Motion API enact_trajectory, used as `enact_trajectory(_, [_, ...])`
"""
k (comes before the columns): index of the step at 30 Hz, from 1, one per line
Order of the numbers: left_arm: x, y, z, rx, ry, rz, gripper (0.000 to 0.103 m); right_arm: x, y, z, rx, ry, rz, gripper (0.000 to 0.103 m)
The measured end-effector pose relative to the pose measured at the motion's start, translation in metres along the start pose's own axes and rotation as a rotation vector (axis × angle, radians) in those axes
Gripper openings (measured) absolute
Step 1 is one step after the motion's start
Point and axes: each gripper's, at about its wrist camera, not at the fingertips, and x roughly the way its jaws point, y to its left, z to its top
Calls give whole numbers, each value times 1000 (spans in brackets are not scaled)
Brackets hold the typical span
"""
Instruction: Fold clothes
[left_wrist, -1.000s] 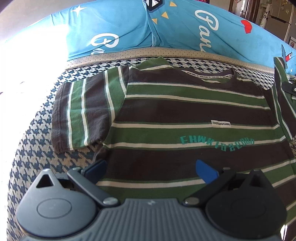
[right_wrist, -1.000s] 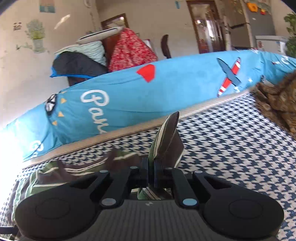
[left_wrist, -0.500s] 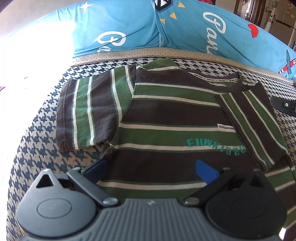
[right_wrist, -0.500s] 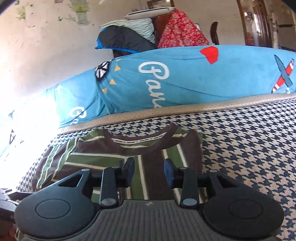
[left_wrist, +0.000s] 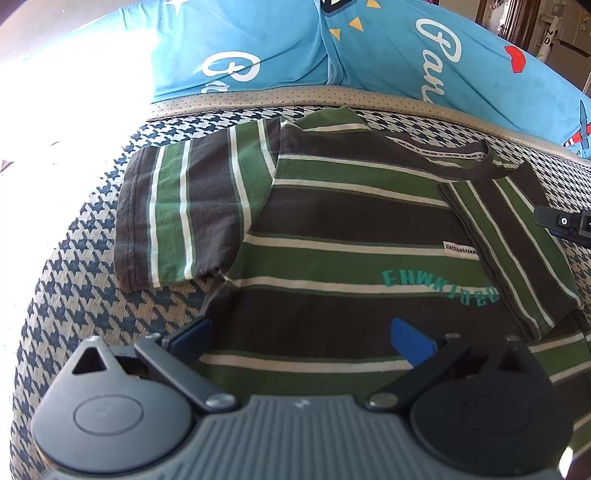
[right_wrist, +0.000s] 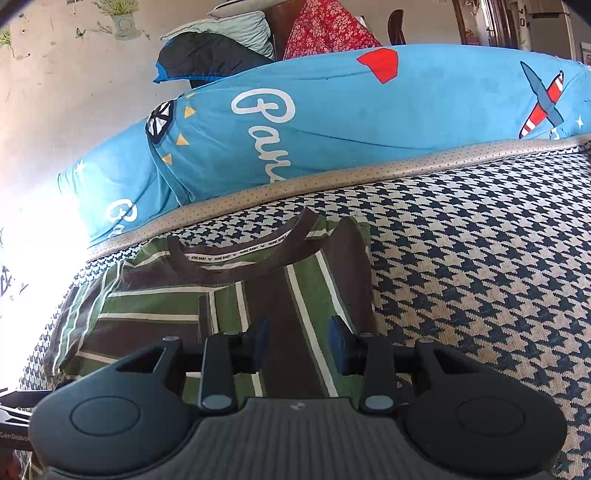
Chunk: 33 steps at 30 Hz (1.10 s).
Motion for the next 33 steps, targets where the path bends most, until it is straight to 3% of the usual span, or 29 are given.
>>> enact_trajectory(10, [3, 10, 3, -34, 13, 12, 103, 25, 5, 7, 26, 6, -38, 34])
enact_trajectory(13, [4, 16, 5, -49, 16, 22, 103, 30, -1, 8, 47, 7, -153, 33])
enact_trajectory(14, [5, 18, 5, -55, 18, 26, 103, 30, -6, 8, 67, 2, -174, 28])
enact_trajectory(19, [8, 34, 6, -104, 32, 36, 103, 31, -14, 10, 92, 1, -315, 30])
enact_trajectory(23, [7, 45, 7, -123, 22, 51, 103, 22, -20, 13, 156, -13, -285, 32])
enact_trajectory(27, [7, 60, 9, -170, 18, 34, 103, 9, -6, 14, 120, -26, -244, 39])
enact_trajectory(30, [4, 72, 14, -215, 1, 13, 103, 7, 4, 8, 109, 33, -205, 50])
enact_trajectory(33, [2, 84, 20, -248, -14, -6, 103, 10, 14, -2, 80, 112, -215, 51])
